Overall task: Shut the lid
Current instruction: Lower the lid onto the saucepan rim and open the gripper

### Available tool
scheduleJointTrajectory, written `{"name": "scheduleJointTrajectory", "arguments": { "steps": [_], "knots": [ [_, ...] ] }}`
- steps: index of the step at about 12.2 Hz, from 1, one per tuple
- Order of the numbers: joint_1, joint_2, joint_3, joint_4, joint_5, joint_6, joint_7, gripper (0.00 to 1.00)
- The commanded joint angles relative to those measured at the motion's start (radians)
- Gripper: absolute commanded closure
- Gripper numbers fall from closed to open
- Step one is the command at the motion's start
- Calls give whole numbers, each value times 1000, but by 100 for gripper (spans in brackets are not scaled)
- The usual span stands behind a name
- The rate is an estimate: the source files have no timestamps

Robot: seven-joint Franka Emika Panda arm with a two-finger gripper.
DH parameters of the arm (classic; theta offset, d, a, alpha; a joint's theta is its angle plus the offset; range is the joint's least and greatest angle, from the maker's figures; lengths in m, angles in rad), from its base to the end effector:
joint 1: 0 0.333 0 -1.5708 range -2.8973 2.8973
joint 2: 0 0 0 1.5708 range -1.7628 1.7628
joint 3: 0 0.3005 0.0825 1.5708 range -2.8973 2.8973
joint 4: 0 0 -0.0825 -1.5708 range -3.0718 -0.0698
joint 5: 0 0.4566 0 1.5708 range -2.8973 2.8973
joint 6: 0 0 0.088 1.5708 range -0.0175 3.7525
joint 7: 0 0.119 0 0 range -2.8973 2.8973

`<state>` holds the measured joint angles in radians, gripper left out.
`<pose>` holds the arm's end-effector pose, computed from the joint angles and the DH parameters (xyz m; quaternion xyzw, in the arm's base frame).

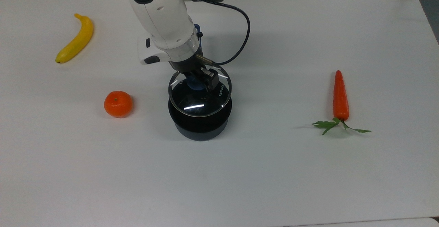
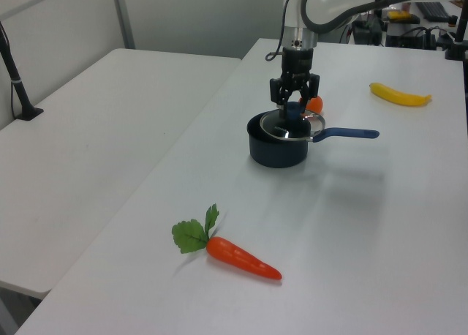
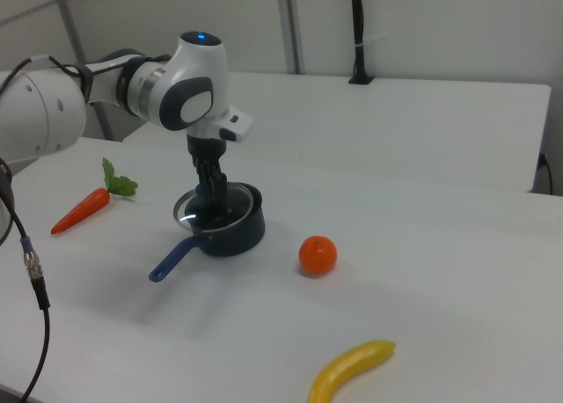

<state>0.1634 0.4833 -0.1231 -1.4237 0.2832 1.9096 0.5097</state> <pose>0.7577 0.0667 0.3733 -0.9573 0.2695 0.0252 0.1019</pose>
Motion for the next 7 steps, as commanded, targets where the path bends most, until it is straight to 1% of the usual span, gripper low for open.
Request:
{"name": "scheduleJointTrajectory", "arguments": {
  "steps": [1,5,7],
  "knots": [
    [7,14,-12,49,13,5,33,71],
    [7,35,-12,49,16,106,78,71],
    [16,40,-10,48,16,118,79,71]
  ]
}}
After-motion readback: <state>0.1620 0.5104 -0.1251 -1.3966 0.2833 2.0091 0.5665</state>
